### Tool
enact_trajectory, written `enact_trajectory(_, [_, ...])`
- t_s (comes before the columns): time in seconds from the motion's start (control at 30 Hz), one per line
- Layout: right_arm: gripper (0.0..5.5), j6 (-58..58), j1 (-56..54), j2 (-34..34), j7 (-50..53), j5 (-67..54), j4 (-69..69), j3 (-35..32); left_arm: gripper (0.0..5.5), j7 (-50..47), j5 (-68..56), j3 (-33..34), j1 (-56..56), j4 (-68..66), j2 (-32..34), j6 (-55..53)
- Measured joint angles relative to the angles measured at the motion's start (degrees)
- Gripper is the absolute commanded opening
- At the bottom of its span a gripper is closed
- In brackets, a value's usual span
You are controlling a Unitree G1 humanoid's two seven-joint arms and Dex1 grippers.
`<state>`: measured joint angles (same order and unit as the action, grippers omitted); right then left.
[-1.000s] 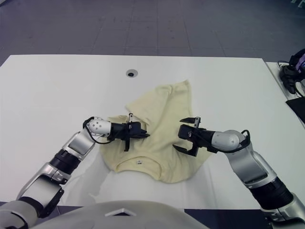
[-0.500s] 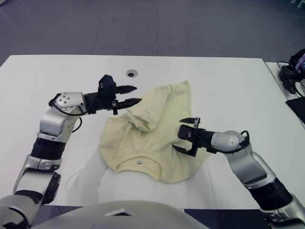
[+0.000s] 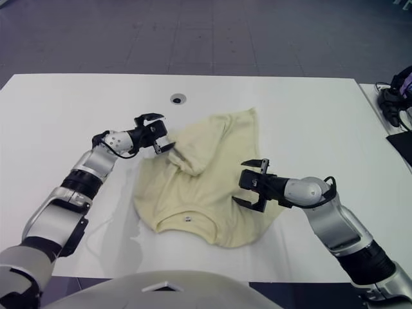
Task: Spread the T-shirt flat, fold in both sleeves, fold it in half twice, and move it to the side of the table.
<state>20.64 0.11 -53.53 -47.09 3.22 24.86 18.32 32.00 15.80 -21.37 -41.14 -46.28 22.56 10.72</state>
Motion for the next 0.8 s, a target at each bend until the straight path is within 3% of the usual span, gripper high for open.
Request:
enact_trajectory(0.23, [5.4, -11.9, -2.9, -5.8, -4.0, 4.5, -3.6, 1.7, 5.37, -1.0, 5.0, -3.4, -7.8, -13.0, -1.1, 7.6])
enact_trajectory(0.43, [5.4, -18.5, -6.4, -10.6, -5.3, 9.6, -10.3, 1.4, 5.37, -8.7, 15.6, -9.6, -16.5, -25.1, 0.8, 9.7])
enact_trajectory(0.6, [5.4, -18.9, -6.5, -10.5, -6.1, 10.8, -10.2, 0.9, 5.37, -14.0, 23.1, -14.5, -20.4, -29.7, 0.5, 10.0])
enact_trajectory(0.8, [5.4, -13.7, -9.1, -4.0, -8.0, 8.4, -10.0, 0.9, 5.37, -19.3, 27.9, -17.4, -21.2, -31.6, 0.5, 11.3])
